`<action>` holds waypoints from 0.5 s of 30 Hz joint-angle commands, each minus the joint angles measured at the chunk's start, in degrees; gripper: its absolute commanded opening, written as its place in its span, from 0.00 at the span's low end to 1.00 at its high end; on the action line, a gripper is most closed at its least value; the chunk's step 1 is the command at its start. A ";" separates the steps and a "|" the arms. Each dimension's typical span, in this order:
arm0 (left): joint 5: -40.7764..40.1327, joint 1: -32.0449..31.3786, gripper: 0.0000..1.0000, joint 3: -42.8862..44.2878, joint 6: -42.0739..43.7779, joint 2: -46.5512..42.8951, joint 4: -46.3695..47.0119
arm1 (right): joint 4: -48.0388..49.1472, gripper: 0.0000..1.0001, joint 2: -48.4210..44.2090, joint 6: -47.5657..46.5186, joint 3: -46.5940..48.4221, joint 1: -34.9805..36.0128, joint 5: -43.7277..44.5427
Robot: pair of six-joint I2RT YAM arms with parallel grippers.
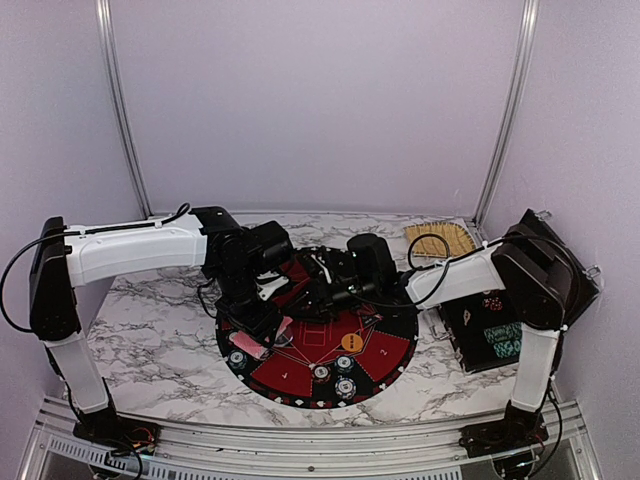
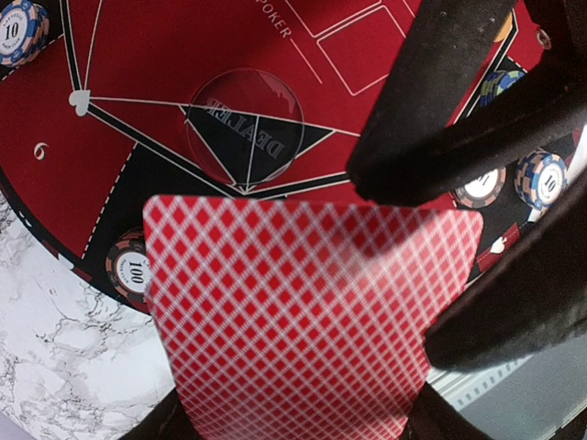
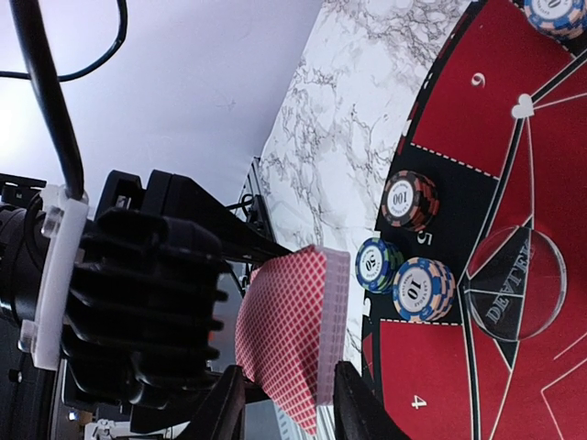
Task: Distribute texas hold em gaming equipment
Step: Pick up the poker card from the face-down deck piles.
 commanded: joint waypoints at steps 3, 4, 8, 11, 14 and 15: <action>0.26 -0.37 0.45 1.59 -0.25 0.07 -1.39 | 2.11 0.31 1.34 0.85 -0.14 0.77 -0.75; 0.32 -0.39 0.45 1.61 -0.23 0.07 -1.39 | 2.20 0.30 1.49 1.00 -0.14 0.82 -0.79; 0.54 -0.30 0.45 1.61 -0.31 -0.02 -1.39 | 2.54 0.28 1.87 1.35 -0.05 0.91 -0.81; 0.47 -0.36 0.45 1.61 -0.33 -0.06 -1.39 | 2.97 0.27 2.11 1.75 -0.05 0.92 -0.79; 0.44 -0.37 0.45 1.53 -0.42 -0.17 -1.38 | 3.35 0.24 2.24 1.99 -0.01 0.95 -0.86; 0.47 -0.36 0.45 1.52 -0.33 -0.19 -1.39 | 3.36 0.23 2.29 2.02 0.03 0.95 -0.96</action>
